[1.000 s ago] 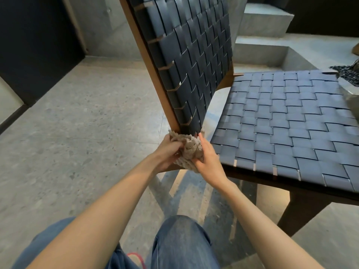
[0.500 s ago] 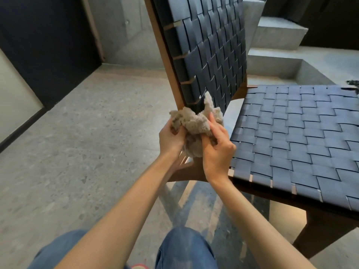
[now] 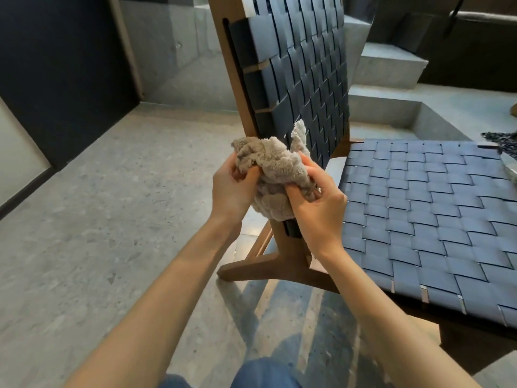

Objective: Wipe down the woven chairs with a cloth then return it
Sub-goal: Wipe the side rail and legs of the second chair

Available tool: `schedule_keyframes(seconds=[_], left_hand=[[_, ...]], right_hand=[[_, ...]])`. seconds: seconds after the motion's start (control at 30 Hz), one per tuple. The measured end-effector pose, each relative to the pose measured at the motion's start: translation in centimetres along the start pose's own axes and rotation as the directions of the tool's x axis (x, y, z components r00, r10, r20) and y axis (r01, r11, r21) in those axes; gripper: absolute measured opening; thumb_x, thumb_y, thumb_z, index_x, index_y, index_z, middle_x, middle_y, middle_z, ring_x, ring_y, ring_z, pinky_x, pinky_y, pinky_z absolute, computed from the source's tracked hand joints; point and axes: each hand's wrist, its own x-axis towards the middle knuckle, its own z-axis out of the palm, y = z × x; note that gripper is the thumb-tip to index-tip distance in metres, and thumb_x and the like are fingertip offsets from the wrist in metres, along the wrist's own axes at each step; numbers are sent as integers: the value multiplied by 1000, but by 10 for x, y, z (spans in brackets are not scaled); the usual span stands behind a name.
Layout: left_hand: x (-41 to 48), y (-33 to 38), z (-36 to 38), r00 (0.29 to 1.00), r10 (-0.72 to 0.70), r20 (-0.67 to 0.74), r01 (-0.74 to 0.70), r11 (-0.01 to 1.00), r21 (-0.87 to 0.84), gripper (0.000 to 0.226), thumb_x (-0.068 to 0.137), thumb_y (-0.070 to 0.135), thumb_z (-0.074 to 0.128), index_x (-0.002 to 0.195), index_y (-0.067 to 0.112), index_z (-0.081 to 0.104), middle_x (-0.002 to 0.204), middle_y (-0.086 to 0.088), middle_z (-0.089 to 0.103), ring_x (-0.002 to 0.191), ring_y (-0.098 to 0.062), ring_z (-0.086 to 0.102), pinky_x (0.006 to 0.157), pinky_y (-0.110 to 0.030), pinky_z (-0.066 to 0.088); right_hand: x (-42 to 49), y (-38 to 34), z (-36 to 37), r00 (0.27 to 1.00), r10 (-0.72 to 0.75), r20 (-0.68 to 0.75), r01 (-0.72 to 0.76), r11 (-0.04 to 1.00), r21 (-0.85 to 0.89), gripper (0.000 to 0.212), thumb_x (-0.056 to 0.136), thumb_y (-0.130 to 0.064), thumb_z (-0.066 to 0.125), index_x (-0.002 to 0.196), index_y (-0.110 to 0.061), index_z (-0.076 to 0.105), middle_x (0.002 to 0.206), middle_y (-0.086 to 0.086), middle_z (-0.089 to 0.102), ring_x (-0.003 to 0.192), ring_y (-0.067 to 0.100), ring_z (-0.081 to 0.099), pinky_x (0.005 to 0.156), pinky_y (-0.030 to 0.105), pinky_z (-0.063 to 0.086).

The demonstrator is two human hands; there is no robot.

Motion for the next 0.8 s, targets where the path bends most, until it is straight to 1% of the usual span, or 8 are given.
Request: schedule_keyframes(seconds=[0.1,0.17,0.23,0.37,0.53,0.63,0.73,0.8], left_hand=[[4,-3,-8,999,3,49,-5,999,43,23,93,13,57,113,23,58,107,6,65,98,-3,62,76,-12,52],[9,3,-12,999,-11,33,10,1000,23,27,93,15,58,119,18,58,111,4,65,101,-6,62,83,-17,53],[17,20,-14,998,-57,15,58,997,-60,28,93,16,58,120,16,58,113,1,65,104,-9,62,88,-24,53],[33,60,-18,982,-178,58,187,917,-352,31,94,12,56,125,9,55,119,-7,65,111,-15,62,92,-28,52],[56,125,-27,972,-235,16,219,879,-424,27,92,8,56,120,8,57,114,-7,66,111,-17,61,91,-27,50],[72,167,-32,960,-278,-28,244,884,-398,29,91,8,59,120,3,58,112,-8,67,110,-18,62,90,-27,50],[85,197,-37,953,-298,-47,276,923,-268,24,89,6,62,113,8,62,103,-4,69,100,-13,64,86,-27,51],[89,204,-38,943,-329,-38,316,928,-196,27,88,2,62,113,11,61,98,1,69,93,-7,64,83,-24,51]], right_hand=[[6,-3,6,998,-32,-48,31,999,-19,24,82,-9,69,105,-12,67,121,1,60,115,12,55,89,45,54],[12,-14,13,996,-42,-81,41,999,-15,23,82,-8,70,105,-9,67,118,4,61,114,11,55,91,44,53],[25,-31,20,995,-22,-98,20,1000,-13,23,82,-6,71,105,-8,67,117,3,61,113,8,55,94,41,52],[61,-75,20,995,51,-83,-56,997,-57,21,81,-9,74,101,-11,67,109,1,62,105,-1,55,91,22,49],[116,-141,25,987,158,5,-157,986,-62,22,80,-8,74,100,-16,67,105,-1,63,104,4,58,90,24,51],[149,-174,29,982,185,34,-180,978,-105,22,80,-7,73,100,-14,68,105,-3,62,102,3,58,90,24,50],[173,-196,33,973,211,94,-197,971,-138,21,78,-3,71,97,-12,67,104,-2,61,102,4,57,87,23,51],[176,-199,34,955,264,135,-241,957,-161,16,78,-5,71,93,-9,66,106,2,61,103,4,56,86,23,51]])
